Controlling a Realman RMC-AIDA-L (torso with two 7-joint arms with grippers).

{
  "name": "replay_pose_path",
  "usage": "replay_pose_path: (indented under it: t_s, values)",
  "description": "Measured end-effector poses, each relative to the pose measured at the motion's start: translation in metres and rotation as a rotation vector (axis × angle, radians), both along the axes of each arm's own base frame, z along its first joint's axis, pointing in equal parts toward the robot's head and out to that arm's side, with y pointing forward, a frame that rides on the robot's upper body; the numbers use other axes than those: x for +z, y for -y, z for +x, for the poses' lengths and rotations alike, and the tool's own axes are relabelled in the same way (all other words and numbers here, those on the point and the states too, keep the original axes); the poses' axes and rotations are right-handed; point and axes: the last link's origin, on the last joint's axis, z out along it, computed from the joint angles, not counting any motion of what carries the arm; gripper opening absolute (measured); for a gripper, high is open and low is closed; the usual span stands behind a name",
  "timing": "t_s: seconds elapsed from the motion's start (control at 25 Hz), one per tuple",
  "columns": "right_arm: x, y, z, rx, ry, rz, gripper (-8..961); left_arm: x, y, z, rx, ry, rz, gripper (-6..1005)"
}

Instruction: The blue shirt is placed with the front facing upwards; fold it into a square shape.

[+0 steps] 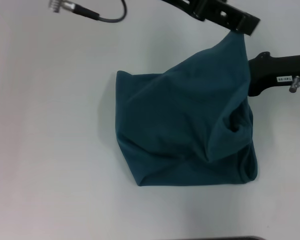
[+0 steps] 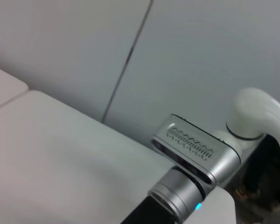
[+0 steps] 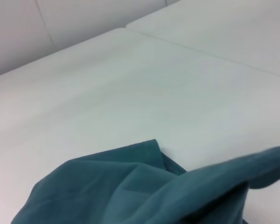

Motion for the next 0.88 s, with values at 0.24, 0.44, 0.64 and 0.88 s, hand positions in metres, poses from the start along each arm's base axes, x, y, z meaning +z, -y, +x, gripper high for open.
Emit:
replay_pose_path:
  t_s: [0.24, 0.44, 0.64, 0.88]
  values:
    - [0.017, 0.000, 0.002, -0.037, -0.017, 0.012, 13, 0.020, -0.001, -0.014, 0.056, 0.051, 0.063, 893]
    - [0.057, -0.004, -0.011, -0.182, -0.022, 0.019, 13, 0.044, -0.011, -0.035, 0.189, 0.100, 0.119, 938]
    - [0.082, -0.010, -0.026, -0.286, 0.005, -0.039, 13, 0.066, -0.019, -0.067, 0.341, 0.158, 0.165, 940]
    - [0.071, -0.015, -0.039, -0.292, -0.003, -0.090, 14, 0.076, -0.015, -0.093, 0.408, 0.170, 0.191, 940]
